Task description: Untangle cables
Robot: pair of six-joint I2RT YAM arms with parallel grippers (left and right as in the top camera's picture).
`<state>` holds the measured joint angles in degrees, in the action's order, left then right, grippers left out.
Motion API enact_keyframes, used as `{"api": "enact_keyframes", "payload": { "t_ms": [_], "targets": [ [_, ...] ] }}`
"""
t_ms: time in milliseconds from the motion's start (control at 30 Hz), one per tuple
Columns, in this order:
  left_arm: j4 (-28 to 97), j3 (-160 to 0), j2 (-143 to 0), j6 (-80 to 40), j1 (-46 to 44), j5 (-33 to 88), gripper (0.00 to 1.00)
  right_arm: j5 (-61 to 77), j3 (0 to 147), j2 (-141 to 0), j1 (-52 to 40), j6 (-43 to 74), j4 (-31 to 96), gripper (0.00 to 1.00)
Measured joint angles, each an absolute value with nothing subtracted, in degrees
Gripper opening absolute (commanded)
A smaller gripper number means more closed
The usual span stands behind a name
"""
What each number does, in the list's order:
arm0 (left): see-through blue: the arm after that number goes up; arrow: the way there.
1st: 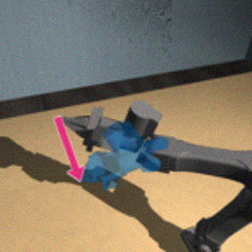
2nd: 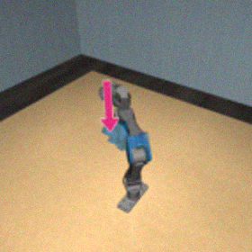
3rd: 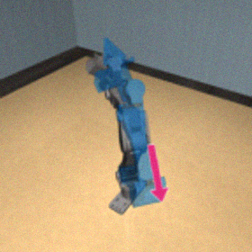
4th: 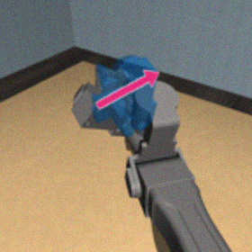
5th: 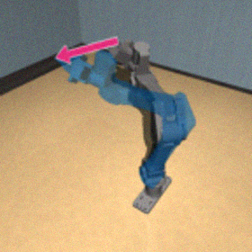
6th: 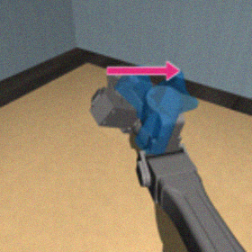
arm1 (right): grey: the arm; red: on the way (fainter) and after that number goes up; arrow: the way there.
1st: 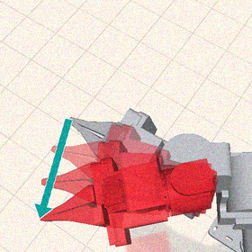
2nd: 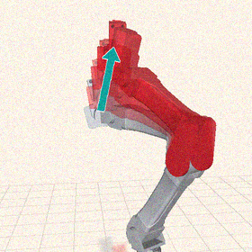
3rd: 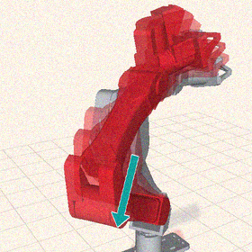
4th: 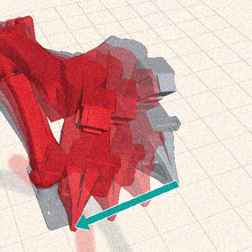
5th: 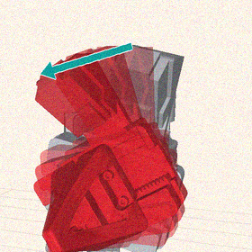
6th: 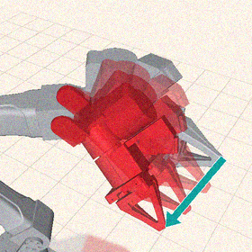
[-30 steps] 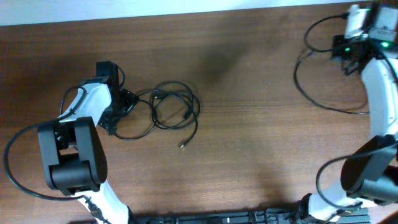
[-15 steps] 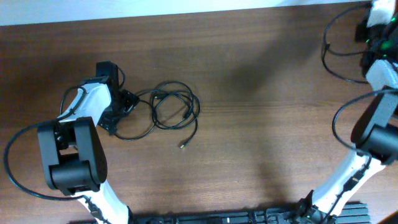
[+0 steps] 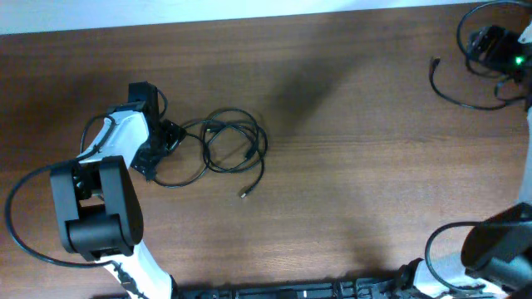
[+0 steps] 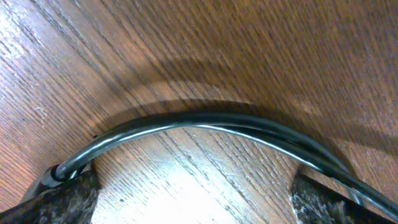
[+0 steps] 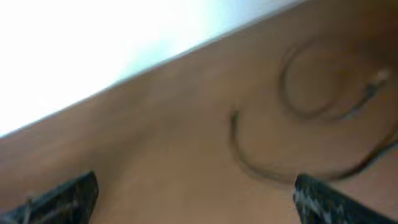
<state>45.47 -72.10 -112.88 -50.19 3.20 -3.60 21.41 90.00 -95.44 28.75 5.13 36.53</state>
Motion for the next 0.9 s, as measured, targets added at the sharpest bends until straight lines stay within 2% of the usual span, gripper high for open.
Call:
{"api": "enact_keyframes", "payload": {
  "t_ms": [100, 200, 233, 433, 667, 733, 833, 867, 900],
  "targets": [
    [45.19, -72.1, -112.88, -50.19, 3.2, -3.62, 0.99, 31.42, 89.41, -95.79, 24.64, 8.32, 47.46, 0.99],
    [45.08, -72.1, -112.88, -49.47, 3.27, -3.46, 0.99, 34.72, 89.34, -95.83, 15.31, 9.15, 51.51, 0.99],
    [45.34, -72.25, -112.88, -46.48, 3.66, -2.28, 0.99, 35.05, 89.27, -95.9, 9.43, 9.26, 51.7, 0.99],
    [54.06, -84.84, -111.74, -29.12, 7.64, 7.18, 0.99, 34.37, 89.21, -101.82, -10.28, 9.28, 51.46, 0.99],
    [56.1, -87.37, -88.25, -20.29, 7.57, 8.67, 0.99, 34.09, 89.12, -113.67, -27.46, 9.26, 50.59, 1.0],
    [56.71, -87.42, -82.54, -19.38, 7.57, 8.84, 1.0, 34.0, 89.08, -116.55, -30.28, 10.24, 47.92, 0.9],
    [60.38, -87.53, -77.76, -18.22, 7.57, 8.43, 0.99, 32.51, 89.06, -120.33, -33.15, 22.26, 45.54, 0.67],
    [61.71, -87.53, -77.25, -18.13, 7.57, 8.27, 0.96, 30.68, 89.06, -121.1, -33.58, 26.81, 45.3, 0.4],
    [62.57, -87.53, -76.55, -17.96, 7.57, 8.03, 0.95, 28.93, 89.03, -121.71, -33.87, 30.63, 44.77, 0.07]
  ]
}}
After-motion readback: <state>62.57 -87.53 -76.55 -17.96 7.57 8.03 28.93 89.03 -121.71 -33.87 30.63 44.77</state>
